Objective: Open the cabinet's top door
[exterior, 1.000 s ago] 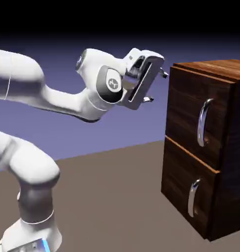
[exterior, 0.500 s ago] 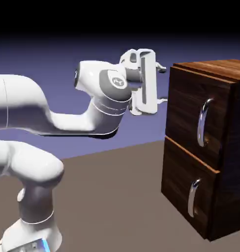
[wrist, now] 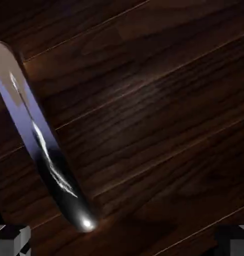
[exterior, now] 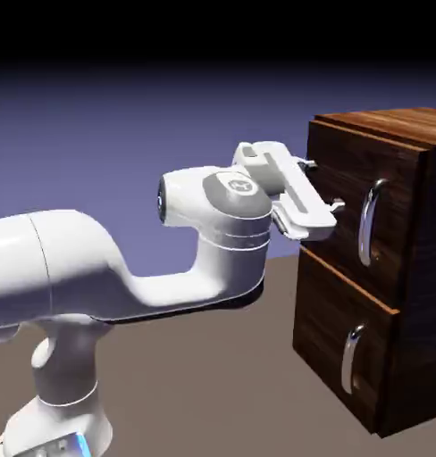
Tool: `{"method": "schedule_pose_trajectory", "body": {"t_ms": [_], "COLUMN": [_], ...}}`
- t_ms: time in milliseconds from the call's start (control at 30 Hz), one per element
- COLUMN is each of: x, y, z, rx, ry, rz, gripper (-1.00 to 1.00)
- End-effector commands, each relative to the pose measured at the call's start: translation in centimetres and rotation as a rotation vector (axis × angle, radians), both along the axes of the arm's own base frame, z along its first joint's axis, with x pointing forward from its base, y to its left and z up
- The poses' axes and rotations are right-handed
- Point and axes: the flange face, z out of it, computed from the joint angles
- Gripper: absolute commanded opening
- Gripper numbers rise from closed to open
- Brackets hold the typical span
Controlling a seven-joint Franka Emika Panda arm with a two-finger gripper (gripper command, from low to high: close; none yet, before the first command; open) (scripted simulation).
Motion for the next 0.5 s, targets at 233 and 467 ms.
{"method": "schedule_pose_trajectory", "body": {"t_ms": [233,467], "x": [2.2,7.3], "y": [-2.4,-2.0], "z": [-6.0,-6.1], "rx": [-0.340,-0.344], "ry": [-0.054,-0.054], "rz": [0.024,0.024], "gripper": [0.00,0.00]}}
